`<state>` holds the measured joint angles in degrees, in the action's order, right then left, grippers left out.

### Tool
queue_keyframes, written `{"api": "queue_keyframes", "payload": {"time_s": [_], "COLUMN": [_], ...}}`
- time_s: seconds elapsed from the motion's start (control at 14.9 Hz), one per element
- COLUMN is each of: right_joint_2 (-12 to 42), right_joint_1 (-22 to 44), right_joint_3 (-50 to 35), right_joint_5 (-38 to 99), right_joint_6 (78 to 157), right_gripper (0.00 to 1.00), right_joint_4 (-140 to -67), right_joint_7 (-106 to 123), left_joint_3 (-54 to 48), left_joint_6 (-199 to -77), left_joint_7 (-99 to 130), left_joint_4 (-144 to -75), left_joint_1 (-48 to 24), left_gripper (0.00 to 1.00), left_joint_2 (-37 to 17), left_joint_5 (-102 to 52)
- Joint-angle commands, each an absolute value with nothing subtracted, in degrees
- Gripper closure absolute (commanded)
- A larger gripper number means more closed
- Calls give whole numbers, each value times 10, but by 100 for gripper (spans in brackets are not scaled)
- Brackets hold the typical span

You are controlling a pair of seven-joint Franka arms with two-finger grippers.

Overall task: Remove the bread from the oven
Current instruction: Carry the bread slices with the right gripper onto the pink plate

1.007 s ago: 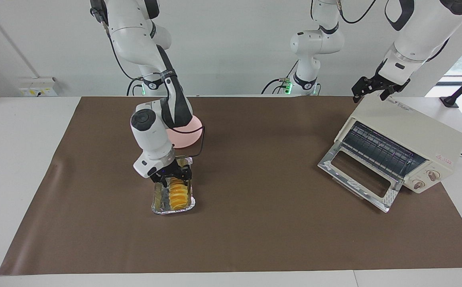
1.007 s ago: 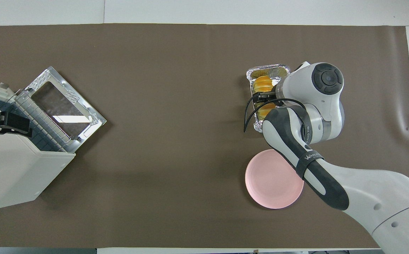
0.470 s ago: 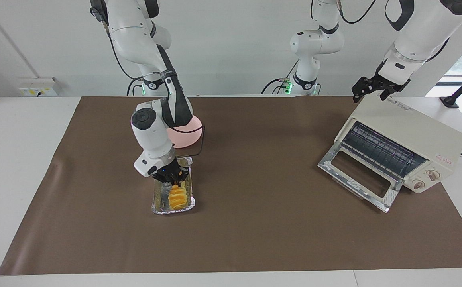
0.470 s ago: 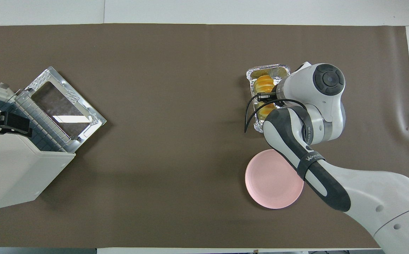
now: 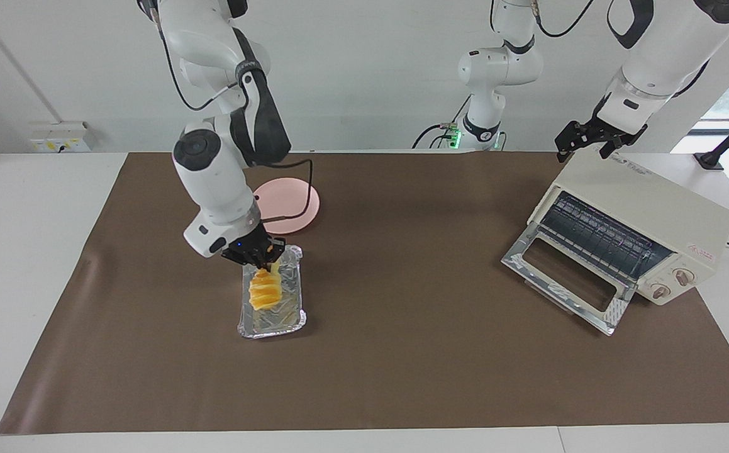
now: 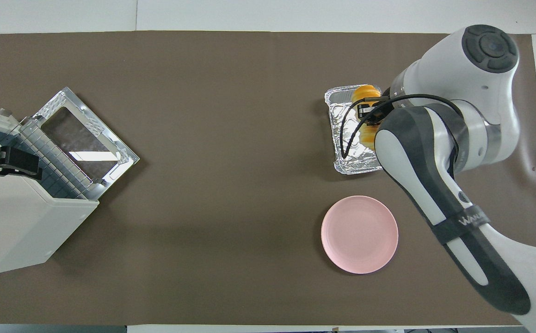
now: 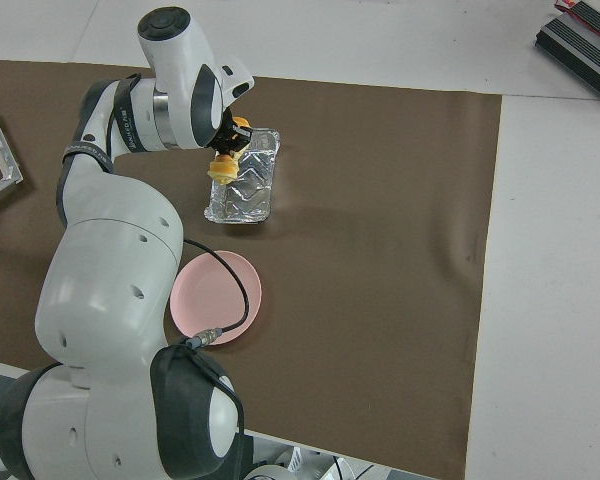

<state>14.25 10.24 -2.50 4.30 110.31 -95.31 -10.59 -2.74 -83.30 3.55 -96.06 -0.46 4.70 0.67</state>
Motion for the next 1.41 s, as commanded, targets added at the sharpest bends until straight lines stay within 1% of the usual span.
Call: {"api": "queue_keyframes", "payload": {"time_s": [0.0,0.07,0.2,0.34,0.4,0.54,0.6,0.87,1.34], "right_joint_2": [52,21,-49,-98,-121,-165,-170,-151,-106], "right_joint_1": [101,102,104,123,134,170,184,184,184], "right_joint_3": [-29,-30,-34,-36,-36,-36,-35,-36,-36], "right_joint_5": [42,42,43,46,54,58,58,58,59], "right_joint_6": [1035,1022,1027,1030,1045,1119,1145,1227,1302], "right_gripper": [100,100,100,100,100,100,100,100,100], "right_joint_4": [-1011,-1041,-1120,-1192,-1234,-1330,-1360,-1412,-1439], "right_joint_7": [-105,-105,-110,-125,-140,-169,-189,-197,-199], "left_joint_3": [-28,-28,-28,-28,-28,-28,-28,-28,-28], "left_joint_6": [-828,-828,-828,-829,-828,-828,-829,-828,-828], "left_joint_7": [35,35,35,35,35,35,35,35,35], "left_joint_4": [-964,-964,-964,-964,-964,-964,-964,-964,-964], "left_joint_1": [0,0,0,0,0,0,0,0,0], "left_gripper": [0,0,0,0,0,0,0,0,0], "left_joint_2": [54,54,54,54,54,54,54,54,54], "left_joint_5": [-3,-3,-3,-3,-3,-3,-3,-3,-3]}}
